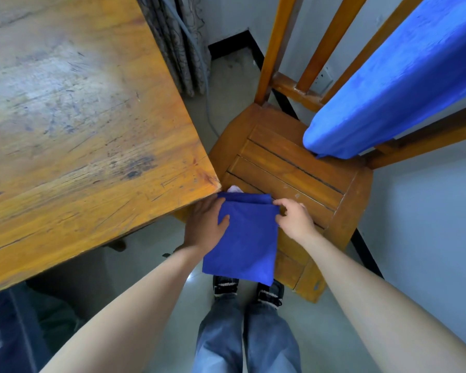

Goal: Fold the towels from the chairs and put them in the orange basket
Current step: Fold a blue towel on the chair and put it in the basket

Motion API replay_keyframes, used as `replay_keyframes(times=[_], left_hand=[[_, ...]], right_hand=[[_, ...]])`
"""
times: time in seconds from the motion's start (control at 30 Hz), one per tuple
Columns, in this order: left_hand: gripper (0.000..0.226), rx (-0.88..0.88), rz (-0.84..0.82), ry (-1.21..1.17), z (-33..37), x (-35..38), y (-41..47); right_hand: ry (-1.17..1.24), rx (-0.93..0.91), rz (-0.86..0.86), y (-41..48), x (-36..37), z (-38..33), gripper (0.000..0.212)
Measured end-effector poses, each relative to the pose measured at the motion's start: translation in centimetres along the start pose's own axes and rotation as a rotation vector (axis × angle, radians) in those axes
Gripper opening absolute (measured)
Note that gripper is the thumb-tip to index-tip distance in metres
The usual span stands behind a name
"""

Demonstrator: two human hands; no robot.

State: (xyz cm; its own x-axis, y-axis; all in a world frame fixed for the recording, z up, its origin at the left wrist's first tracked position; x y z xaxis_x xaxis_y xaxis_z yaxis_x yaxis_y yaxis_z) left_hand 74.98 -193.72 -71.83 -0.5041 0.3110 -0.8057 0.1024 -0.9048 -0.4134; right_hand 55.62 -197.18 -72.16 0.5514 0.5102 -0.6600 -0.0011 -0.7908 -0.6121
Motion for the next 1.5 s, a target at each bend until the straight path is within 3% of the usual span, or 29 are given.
replay_keyframes(times=[0.13, 0.33, 0.63, 0.77, 0.83, 1.0, 1.13, 1.23, 1.33, 1.4, 1.5], left_hand=[[0.044, 0.080, -0.083, 0.010, 3.8, 0.5, 2.9], [0.050, -0.047, -0.470, -0.001, 6.2, 4.2, 5.5], [0.043, -0.160, -0.546, -0.005, 6.5, 5.8, 4.7], [0.023, -0.273, -0.536, -0.058, 7.1, 5.5, 4.4], [0.029, -0.223, -0.611, -0.063, 7.8, 5.6, 4.3], [0.015, -0.024, -0.713, -0.152, 8.0, 5.4, 3.3], [0.013, 0.107, -0.603, -0.024, 7.9, 5.8, 3.5], [0.057, 0.138, -0.511, 0.044, 7.1, 6.0, 3.5], [0.071, 0.205, -0.310, 0.204, 6.1, 4.9, 3.7], [0.069, 0.136, -0.122, 0.294, 4.3, 3.5, 3.5], [0.075, -0.180, 0.014, 0.195, 0.5, 2.6, 1.7]], right_hand=[[-0.022, -0.069, -0.025, 1.0, 0.1, -0.4, 0.042], [-0.067, -0.029, -0.076, 2.1, 0.4, 1.5, 0.036], [0.011, -0.049, -0.075, 2.0, 0.4, 2.4, 0.013], [0.052, -0.130, 0.008, 1.5, -0.2, 1.3, 0.014], [0.057, -0.174, 0.053, 1.1, -0.4, 0.6, 0.015], [0.022, -0.246, 0.066, 0.9, -0.5, 0.0, 0.013], [0.123, -0.143, -0.018, 1.6, -0.4, 1.0, 0.021], [0.263, -0.043, -0.117, 1.5, 0.3, 1.3, 0.047], [0.474, 0.063, -0.202, 1.0, 1.6, 1.8, 0.071], [0.497, 0.098, -0.181, 0.8, 2.4, 2.3, 0.082], [0.403, 0.107, -0.069, 1.0, 3.4, 2.5, 0.076]])
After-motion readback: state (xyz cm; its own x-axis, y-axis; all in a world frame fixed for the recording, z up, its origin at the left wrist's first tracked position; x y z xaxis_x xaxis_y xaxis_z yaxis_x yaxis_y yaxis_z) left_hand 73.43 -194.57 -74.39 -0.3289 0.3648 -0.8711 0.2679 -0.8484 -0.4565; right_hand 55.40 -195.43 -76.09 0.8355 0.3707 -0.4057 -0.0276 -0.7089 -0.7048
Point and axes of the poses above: each hand's wrist, its own y-axis towards the middle knuckle, its own x-axis out of the palm, z = x × y, the point moved 8 cm from there along y, towards the middle knuckle, and after that the axes turned 6 degrees about z, right-handed, at the moved point
